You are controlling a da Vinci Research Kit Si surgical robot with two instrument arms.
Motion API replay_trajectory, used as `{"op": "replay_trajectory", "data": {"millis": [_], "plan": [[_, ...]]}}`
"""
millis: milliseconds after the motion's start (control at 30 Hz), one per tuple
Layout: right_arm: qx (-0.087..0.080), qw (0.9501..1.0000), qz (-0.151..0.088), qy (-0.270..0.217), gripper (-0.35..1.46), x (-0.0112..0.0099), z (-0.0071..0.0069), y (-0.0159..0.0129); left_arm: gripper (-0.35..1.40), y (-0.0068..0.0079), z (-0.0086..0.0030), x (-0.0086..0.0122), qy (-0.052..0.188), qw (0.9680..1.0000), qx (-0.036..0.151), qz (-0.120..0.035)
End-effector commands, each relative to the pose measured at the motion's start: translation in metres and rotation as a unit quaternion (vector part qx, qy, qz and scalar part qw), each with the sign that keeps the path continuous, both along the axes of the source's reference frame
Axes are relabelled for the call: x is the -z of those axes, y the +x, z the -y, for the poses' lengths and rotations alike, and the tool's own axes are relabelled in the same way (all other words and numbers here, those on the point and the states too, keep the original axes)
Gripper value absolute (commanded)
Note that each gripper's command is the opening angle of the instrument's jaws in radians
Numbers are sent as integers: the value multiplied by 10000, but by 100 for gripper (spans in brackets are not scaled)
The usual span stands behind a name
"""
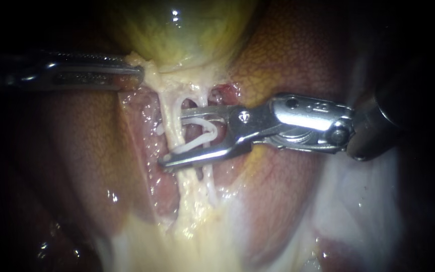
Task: Clipping first clip left tube
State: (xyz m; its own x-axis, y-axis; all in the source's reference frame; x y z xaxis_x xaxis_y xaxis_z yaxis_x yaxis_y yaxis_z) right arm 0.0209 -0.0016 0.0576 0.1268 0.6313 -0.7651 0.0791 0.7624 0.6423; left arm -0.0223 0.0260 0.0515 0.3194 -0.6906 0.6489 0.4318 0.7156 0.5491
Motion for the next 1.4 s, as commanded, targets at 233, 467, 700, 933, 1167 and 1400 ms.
{"op": "replay_trajectory", "data": {"millis": [233,467,700,933,1167,1400], "plan": [[234,9996,-154,99,43,-1,0,2,-35,0,0,0,0,10000,0,0],[638,9951,-348,672,43,-7,9,5,-35,-1,0,0,-1,10000,1,-1],[1051,9843,-740,1211,43,-8,16,6,-35,-1,0,-1,-2,10000,3,-2],[1520,9693,-1115,1581,43,0,26,9,-35,-3,1,-2,-5,10000,7,-5],[1949,9594,-1294,1576,39,4,43,12,-35,-3,1,-2,-6,10000,8,-5],[2232,9520,-1413,1547,30,4,54,14,-35,-3,1,-2,-6,10000,8,-5]]}}
